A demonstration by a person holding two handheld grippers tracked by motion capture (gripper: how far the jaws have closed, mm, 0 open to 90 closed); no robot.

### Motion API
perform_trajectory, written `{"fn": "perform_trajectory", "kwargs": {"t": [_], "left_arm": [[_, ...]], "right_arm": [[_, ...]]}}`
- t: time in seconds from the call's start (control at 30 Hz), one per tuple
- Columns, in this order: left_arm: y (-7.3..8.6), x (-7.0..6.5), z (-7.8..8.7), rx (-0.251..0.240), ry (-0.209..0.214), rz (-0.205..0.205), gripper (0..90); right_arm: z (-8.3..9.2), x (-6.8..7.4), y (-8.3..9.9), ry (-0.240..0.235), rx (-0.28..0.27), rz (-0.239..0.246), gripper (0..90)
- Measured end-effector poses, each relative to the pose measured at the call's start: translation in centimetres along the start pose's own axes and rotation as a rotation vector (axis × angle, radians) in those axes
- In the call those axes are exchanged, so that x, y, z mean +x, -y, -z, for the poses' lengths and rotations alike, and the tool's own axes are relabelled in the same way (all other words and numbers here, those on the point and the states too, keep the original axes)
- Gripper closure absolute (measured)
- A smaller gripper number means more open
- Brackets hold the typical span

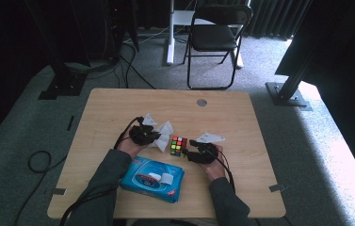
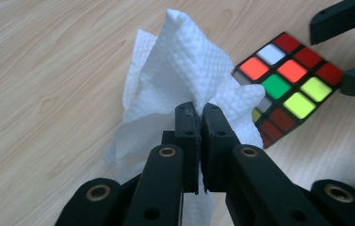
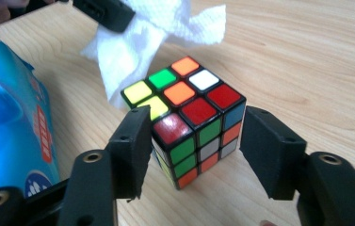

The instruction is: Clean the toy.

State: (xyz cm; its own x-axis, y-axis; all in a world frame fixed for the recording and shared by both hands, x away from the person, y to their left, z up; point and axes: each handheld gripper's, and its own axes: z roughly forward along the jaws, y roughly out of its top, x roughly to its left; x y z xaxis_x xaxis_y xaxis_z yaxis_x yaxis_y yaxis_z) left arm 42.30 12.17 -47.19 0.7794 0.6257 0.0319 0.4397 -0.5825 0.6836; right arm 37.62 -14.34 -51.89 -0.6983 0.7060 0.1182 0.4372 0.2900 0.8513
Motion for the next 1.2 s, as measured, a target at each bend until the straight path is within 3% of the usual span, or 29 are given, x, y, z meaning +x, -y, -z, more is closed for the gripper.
{"fn": "perform_trajectory", "kwargs": {"t": [0.27,0.5,0.57,0.73,0.83,0.97,1.2], "left_arm": [[-0.3,-0.9,-0.5,0.011,0.012,-0.021,86.7],[-0.2,-1.1,-1.0,0.018,0.018,-0.03,86.7],[-0.3,-1.2,-1.0,0.018,0.019,-0.03,86.7],[-0.2,-1.3,-1.1,0.024,0.023,-0.036,86.6],[-0.2,-1.4,-1.2,0.023,0.026,-0.035,86.6],[-0.3,-1.5,-1.4,0.023,0.027,-0.033,86.5],[-0.4,-1.6,-1.4,0.019,0.034,-0.029,86.3]], "right_arm": [[0.0,0.0,-0.3,-0.002,-0.019,-0.033,50.7],[-0.2,0.0,-1.5,0.031,-0.014,-0.049,56.4],[-0.6,0.0,-1.9,0.063,0.023,-0.069,58.1],[-1.1,0.1,-2.1,0.06,0.044,-0.114,57.7],[-1.2,0.0,-2.2,0.086,0.058,-0.143,59.2],[-1.2,-0.3,-2.2,0.066,0.062,-0.2,59.8],[-1.2,-0.2,-2.1,0.07,0.061,-0.247,62.5]]}}
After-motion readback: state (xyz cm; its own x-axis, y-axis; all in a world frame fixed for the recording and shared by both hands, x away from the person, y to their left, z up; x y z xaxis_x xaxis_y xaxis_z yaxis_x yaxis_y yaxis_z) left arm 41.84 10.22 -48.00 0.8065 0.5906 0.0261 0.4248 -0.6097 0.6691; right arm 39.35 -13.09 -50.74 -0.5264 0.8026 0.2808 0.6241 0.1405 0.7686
